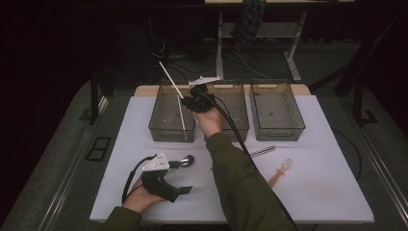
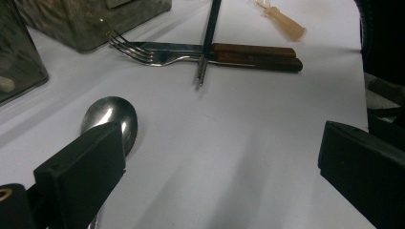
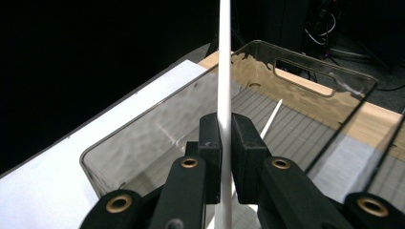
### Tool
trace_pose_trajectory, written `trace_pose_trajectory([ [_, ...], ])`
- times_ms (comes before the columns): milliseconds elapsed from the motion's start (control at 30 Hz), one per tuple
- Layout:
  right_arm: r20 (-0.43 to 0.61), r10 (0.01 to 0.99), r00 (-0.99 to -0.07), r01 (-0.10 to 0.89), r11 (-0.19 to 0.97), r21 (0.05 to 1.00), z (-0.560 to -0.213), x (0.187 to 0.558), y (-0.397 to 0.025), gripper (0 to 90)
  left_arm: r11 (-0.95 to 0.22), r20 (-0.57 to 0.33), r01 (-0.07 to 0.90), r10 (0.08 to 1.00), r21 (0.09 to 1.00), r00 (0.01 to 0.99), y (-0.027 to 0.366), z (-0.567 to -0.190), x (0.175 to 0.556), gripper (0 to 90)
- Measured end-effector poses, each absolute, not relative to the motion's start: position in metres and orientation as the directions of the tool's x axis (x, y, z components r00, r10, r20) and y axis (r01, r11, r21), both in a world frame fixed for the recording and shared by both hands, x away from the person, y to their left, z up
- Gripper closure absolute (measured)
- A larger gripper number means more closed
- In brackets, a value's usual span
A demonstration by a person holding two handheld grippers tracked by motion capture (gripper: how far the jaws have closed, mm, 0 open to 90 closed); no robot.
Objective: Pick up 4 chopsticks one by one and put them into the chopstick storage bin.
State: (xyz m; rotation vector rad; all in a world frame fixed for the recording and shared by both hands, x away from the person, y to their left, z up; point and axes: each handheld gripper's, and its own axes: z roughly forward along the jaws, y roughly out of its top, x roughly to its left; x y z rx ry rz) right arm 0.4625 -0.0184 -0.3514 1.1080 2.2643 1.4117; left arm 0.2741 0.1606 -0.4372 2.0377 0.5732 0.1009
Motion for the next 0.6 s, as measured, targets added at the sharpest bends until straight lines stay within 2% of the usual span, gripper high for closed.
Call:
trace_pose_trajectory([
  [600,0.169,0.699,-0.695,0.501,0.303,0.81,-0.38,0.463,0.013,83.5,-0.412,-0.159,0.35,0.431,0.841,0.888,0.161,-0.437,0.274,0.6],
])
